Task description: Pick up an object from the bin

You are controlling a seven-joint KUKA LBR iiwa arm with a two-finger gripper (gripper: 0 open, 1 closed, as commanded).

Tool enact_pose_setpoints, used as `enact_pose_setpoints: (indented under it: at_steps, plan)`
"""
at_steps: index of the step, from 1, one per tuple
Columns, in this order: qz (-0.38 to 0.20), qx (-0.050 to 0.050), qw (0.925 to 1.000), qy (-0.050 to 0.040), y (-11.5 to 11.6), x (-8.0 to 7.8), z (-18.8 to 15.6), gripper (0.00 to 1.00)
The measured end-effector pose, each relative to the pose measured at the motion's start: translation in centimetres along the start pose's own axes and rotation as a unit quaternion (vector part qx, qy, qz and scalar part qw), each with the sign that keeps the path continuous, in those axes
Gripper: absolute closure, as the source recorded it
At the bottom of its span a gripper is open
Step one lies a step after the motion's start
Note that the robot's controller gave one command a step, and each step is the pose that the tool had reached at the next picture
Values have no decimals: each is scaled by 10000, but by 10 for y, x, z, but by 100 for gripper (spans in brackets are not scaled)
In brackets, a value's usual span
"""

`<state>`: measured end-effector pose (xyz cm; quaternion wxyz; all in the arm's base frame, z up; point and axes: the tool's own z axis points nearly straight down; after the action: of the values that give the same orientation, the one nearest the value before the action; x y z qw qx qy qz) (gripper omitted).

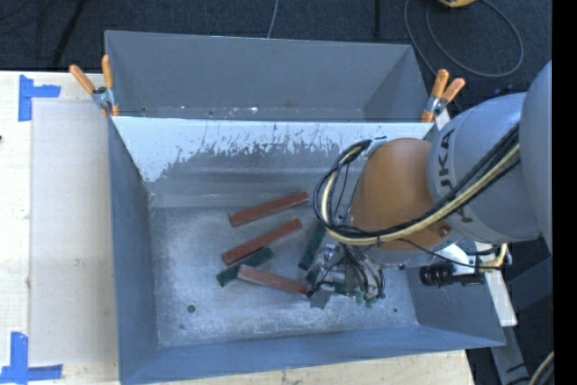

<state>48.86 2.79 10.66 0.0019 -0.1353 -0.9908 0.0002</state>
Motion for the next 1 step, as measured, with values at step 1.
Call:
enact_pose_setpoints:
  at_steps: [1]
  plan:
    - [-4,-5,10000,-18,0,-1,-11,100]
